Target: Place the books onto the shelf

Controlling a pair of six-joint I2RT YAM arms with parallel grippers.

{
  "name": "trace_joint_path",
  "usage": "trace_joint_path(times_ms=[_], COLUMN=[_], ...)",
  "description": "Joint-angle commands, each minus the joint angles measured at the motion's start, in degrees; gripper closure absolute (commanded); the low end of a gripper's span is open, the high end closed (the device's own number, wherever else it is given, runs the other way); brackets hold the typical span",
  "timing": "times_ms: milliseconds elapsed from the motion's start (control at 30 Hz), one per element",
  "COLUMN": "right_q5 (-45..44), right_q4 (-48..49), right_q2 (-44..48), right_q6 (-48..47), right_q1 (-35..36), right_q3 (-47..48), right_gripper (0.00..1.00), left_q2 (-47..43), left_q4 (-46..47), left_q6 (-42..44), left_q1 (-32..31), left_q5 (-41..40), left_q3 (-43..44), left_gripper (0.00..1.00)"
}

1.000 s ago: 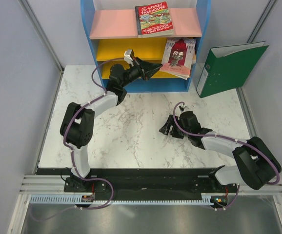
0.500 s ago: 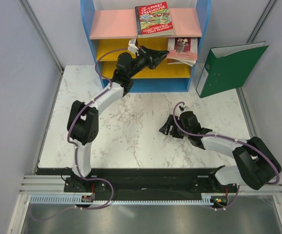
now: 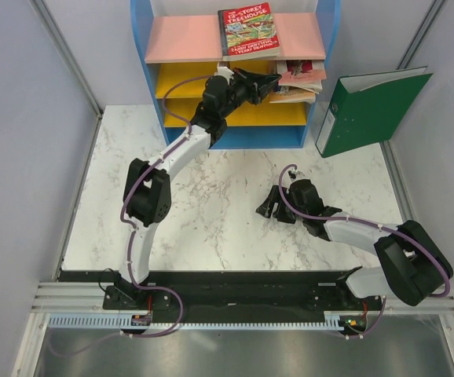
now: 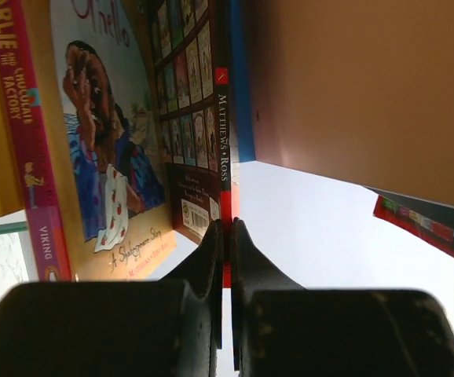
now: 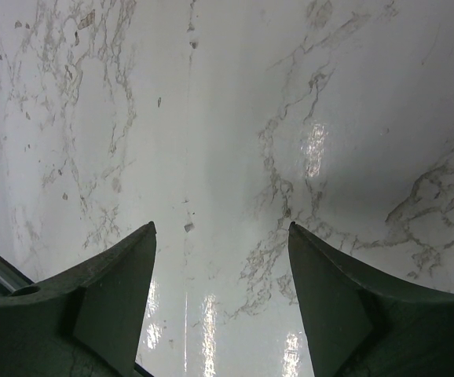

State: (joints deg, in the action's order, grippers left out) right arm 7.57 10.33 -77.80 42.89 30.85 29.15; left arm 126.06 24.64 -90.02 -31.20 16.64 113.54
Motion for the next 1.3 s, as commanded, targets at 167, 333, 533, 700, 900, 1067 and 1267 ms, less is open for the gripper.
trace_joint_path(times_ms=[167, 333, 533, 700, 900, 1067, 1267], right_q5=[0.42, 0.42, 0.42, 0.42, 0.51, 0.42, 0.69], right_q4=[2.07, 2.07, 1.98, 2.07, 2.07, 2.15, 2.24], right_q2=[0.19, -0.07, -0.33, -0.51, -0.6, -0.6, -0.86], right_q6=[0.35, 0.35, 0.44, 0.52, 0.52, 0.44, 0.61], right_q1=[-0.27, -0.27, -0.27, -0.27, -0.27, -0.18, -0.27], right_q3=[-0.23, -0.14, -0.14, -0.05, -0.05, -0.05, 0.03], right_gripper=[0.25, 0.25, 0.24, 0.24, 0.24, 0.24, 0.24], left_q2=[2.08, 3.31, 2.96, 2.88, 2.17, 0.16, -4.67], left_q4=[-4.51, -5.92, -7.86, -8.12, -8.91, -12.94, -17.96], left_q6=[-1.03, -2.97, -3.23, -3.85, -3.76, -1.83, 3.09], left_q1=[-0.09, 0.53, 1.4, 2.02, 2.72, 3.25, 4.13], left_q5=[2.33, 5.23, 6.64, 8.22, 9.63, 9.81, 6.92], left_q3=[3.09, 3.45, 3.45, 3.8, 4.41, 4.41, 1.26], left_gripper=[0.98, 0.98, 0.9, 0.71, 0.5, 0.49, 0.48])
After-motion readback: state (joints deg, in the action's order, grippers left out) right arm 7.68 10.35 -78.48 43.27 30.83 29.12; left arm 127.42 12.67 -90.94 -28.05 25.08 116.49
